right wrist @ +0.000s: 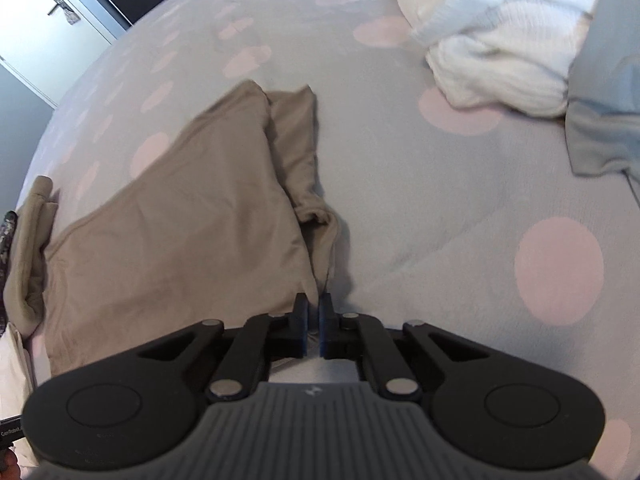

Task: Fold clothes
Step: 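Grasp the hem corners of the brown shirt with both grippers, then lift the hem with both grippers and fold it toward the collar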

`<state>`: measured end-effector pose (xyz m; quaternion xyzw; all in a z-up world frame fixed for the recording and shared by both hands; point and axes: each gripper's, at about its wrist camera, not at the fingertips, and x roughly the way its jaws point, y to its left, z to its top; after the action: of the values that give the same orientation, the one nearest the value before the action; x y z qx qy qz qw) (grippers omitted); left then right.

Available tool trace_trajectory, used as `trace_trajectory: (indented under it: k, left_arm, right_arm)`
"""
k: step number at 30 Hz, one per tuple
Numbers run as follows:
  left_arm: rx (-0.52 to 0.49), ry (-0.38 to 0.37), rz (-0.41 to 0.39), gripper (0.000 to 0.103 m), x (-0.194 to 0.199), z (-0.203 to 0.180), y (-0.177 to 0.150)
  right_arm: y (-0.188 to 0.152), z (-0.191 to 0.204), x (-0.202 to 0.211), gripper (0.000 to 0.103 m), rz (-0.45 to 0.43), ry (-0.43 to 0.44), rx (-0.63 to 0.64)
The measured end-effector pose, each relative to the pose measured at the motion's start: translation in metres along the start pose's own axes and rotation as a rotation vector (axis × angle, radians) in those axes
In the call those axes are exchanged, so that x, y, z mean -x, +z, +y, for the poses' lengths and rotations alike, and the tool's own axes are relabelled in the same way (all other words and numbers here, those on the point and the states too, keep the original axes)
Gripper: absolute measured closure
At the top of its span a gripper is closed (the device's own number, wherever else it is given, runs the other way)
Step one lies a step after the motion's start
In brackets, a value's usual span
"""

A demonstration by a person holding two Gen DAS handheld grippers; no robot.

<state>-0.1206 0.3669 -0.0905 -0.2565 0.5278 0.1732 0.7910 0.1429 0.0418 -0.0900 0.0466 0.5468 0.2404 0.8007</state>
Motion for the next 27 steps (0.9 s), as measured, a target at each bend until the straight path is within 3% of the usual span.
trace_trajectory:
  k: [7,13,19,27]
  left_arm:
    - [-0.006,0.011,-0.008,0.101,0.047,0.0,0.004]
    - [-0.051,0.015,0.034,0.102,0.074,-0.005,-0.022]
    - [-0.121,0.005,0.105,0.102,0.084,-0.017,-0.058]
    - [-0.183,0.018,0.197,0.102,0.069,-0.025,-0.085]
  right_arm:
    - [0.002,-0.002,0.037,0.099,0.037,0.017,-0.008]
    - [-0.014,-0.009,0.064,0.099,0.081,0.007,-0.018]
    - [-0.043,-0.018,0.082,0.099,0.116,-0.037,0.011]
    - [-0.08,-0.028,0.099,0.099,0.169,-0.098,0.047]
